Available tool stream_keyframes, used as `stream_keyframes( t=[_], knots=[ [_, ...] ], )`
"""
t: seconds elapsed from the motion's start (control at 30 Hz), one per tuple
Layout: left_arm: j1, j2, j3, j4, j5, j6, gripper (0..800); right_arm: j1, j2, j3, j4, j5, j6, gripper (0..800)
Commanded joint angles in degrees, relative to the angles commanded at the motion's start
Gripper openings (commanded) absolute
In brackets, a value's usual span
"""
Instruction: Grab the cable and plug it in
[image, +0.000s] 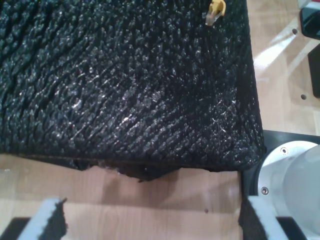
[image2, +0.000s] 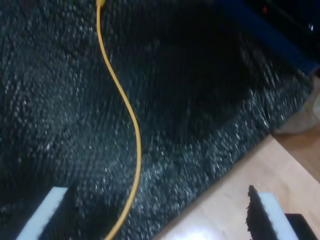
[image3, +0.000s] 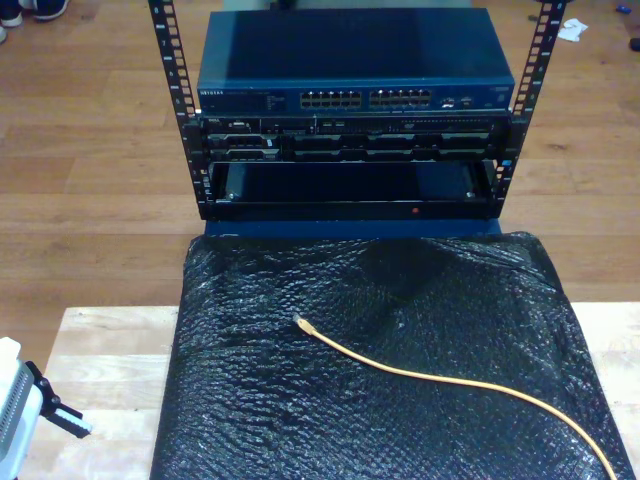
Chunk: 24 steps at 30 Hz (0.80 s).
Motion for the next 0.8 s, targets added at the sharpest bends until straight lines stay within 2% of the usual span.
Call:
stream_keyframes(
  t=[0.37, 0.8],
  knots=[
    [0.00, 0.26, 0.00, 0.00, 0.09, 0.09, 800, 8.79, 0.70, -0.44, 0.00, -9.41, 7.03, 792],
    [0.00, 0.26, 0.00, 0.00, 0.26, 0.09, 800, 29.54, 7.56, -2.02, -0.88, -19.60, 17.32, 792]
  ],
)
